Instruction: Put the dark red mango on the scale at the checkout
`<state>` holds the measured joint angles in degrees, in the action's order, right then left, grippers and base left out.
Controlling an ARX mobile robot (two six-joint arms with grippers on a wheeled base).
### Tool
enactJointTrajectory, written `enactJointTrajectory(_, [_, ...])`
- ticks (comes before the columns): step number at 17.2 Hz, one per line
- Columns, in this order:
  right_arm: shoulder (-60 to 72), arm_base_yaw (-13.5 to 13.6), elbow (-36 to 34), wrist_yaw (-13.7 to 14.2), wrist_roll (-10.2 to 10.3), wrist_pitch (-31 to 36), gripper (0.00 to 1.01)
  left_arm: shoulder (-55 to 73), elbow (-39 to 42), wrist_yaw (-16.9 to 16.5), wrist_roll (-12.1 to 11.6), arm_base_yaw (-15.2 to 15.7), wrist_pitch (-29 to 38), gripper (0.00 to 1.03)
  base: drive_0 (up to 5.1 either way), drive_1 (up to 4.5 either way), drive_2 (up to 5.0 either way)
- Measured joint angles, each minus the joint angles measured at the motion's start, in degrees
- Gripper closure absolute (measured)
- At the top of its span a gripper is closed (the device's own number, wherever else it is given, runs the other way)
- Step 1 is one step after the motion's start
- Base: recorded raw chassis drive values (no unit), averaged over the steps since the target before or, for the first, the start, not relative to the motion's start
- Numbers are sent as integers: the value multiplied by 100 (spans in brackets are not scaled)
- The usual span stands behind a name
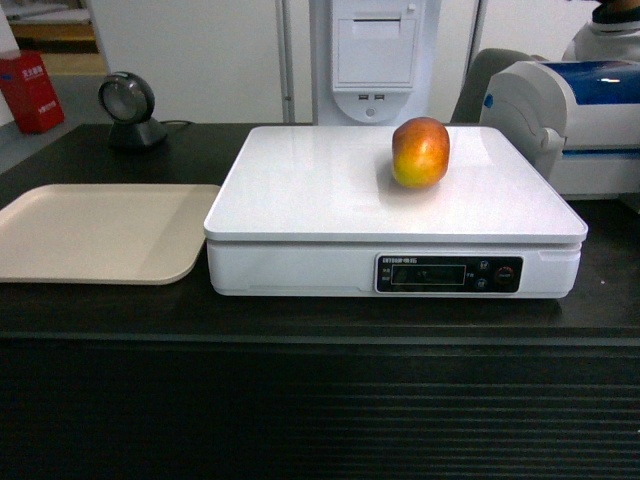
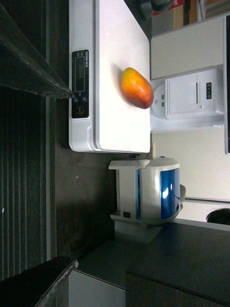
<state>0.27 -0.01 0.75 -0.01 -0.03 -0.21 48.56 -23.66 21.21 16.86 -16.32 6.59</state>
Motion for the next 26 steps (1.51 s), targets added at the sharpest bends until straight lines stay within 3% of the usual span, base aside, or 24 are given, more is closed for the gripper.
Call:
enactJointTrajectory(4, [2, 0, 0, 2, 0, 0, 3, -734, 367, 437, 216, -341, -356, 5, 0, 0, 0])
enactJointTrajectory(11, [2, 0, 0, 2, 0, 0, 3, -1475, 568, 590, 234, -269, -820, 5, 0, 0, 0])
enactJointTrajectory(12, [0, 0, 0, -2, 0, 0, 3, -1784, 1045, -107, -262, 72, 409, 16, 0, 0, 0])
enactJointTrajectory(13, [2, 0, 0, 4, 0, -7, 3, -2159, 1469, -671, -841, 391, 953, 28, 0, 0, 0])
enactJointTrajectory(15, [2, 0, 0, 0, 0, 0, 3, -2496, 1600, -1139, -1364, 713, 979, 50, 0, 0, 0])
enactJointTrajectory(18, [0, 0, 0, 0, 0, 0, 3, -2824, 1858, -1484, -1576, 988, 804, 81, 0, 0, 0])
enactJointTrajectory(19, [2, 0, 0, 0, 0, 0, 3, -2973, 1908, -1930, -1587, 1379, 737, 92, 0, 0, 0])
enactJointTrajectory(20, [2, 0, 0, 0, 0, -2, 3, -3099, 1956, -2015, -1576, 1681, 684, 101, 0, 0, 0])
enactJointTrajectory(26, [2, 0, 0, 0, 0, 0, 3, -3563, 2129, -2120, -1591, 1624, 393, 101, 0, 0, 0])
